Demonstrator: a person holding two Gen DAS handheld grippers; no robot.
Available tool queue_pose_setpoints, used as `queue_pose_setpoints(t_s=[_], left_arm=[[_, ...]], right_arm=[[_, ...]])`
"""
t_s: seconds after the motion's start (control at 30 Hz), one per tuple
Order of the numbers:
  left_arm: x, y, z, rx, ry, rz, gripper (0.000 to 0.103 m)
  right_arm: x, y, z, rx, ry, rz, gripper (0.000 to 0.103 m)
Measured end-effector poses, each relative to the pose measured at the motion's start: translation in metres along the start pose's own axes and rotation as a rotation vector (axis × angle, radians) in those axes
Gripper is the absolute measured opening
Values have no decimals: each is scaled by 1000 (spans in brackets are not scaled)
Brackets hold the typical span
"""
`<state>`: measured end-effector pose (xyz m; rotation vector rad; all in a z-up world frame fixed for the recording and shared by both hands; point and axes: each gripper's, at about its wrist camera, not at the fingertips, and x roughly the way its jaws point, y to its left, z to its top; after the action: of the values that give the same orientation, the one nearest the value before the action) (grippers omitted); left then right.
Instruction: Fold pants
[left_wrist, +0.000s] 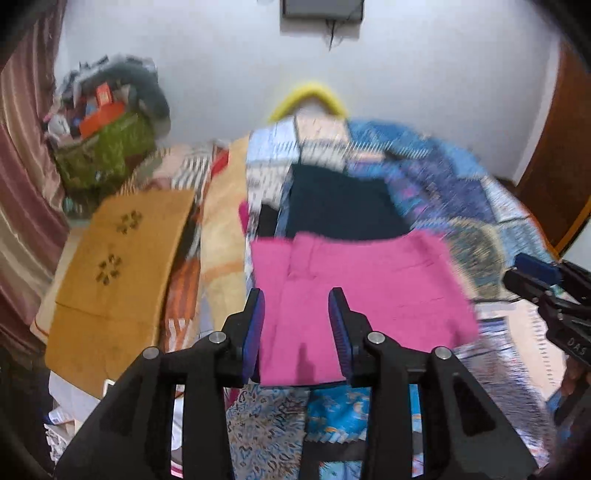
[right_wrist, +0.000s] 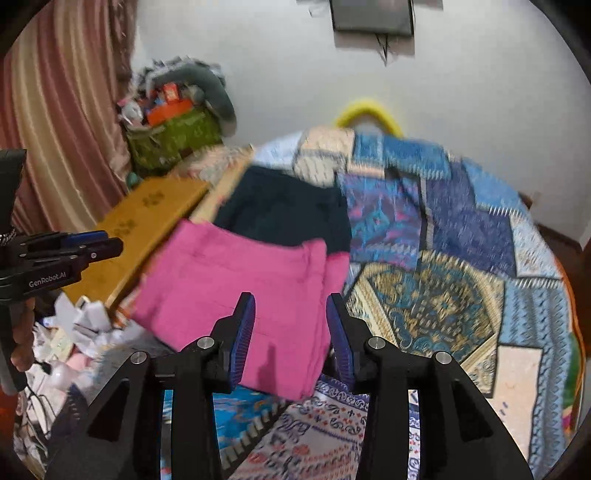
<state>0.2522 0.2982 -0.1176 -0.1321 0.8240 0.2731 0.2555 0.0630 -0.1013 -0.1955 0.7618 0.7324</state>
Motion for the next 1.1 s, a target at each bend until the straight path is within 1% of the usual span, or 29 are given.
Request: queue_pose_setpoints(t_s=[0.1, 0.2, 0.23, 0.27, 0.33, 0.43, 0.57, 0.6, 0.63, 0.73, 0.77, 0.8, 0.83, 0.87, 0.9, 0.93, 1.0, 1.03, 1.1], left_arm=[[-51, -10, 2, 12, -92, -43, 42], [-108, -24, -2, 42, -209, -50, 42], [-121, -26, -3, 43, -235, -57, 42], [-141, -30, -7, 43, -274, -72, 42], [-170, -36, -15, 44, -328, -83, 42], [-210, -45, -31, 54, -417, -72, 42], [-254, -56, -57, 57, -522, -65, 43], [-262, -59, -64, 57, -548, -62, 47], [-269, -61, -69, 54, -567, -61, 54], [-283, -64, -83, 37, -593, -58, 63], [-286, -66, -86, 34, -599, -45, 65], [-287, -66, -89, 32, -605, -34, 70], [-289, -67, -92, 29, -614, -19, 76], [-290, -68, -95, 27, -617, -16, 80], [-291, -68, -98, 25, -620, -13, 87], [-291, -68, -100, 24, -621, -12, 91], [-291, -69, -103, 21, -620, -10, 96], [-291, -69, -104, 17, -619, -10, 99], [-291, -69, -108, 12, -617, -13, 101]], right_arm=[[-44, 12, 6, -18, -100, 19, 36], [-94, 24, 11, -32, -217, 46, 36], [-109, 29, 10, -36, -252, 54, 36], [-126, 34, 9, -44, -290, 59, 36], [-154, 44, 6, -62, -356, 66, 36], [-190, 56, -5, -78, -442, 85, 36], [-225, 71, -25, -80, -533, 92, 36], [-231, 74, -31, -82, -555, 84, 36], [-235, 75, -34, -82, -568, 74, 37], [-244, 76, -45, -61, -596, 53, 52], [-246, 76, -48, -49, -603, 48, 61], [-247, 76, -50, -38, -607, 40, 70], [-247, 76, -51, -29, -611, 29, 74], [-246, 74, -52, -22, -614, 20, 81], [-249, 74, -52, -17, -616, 12, 87], [-250, 73, -53, -11, -617, 3, 88], [-254, 73, -55, -7, -620, -11, 99], [-254, 73, -54, -7, -621, -21, 101], [-257, 74, -54, -8, -626, -33, 102]])
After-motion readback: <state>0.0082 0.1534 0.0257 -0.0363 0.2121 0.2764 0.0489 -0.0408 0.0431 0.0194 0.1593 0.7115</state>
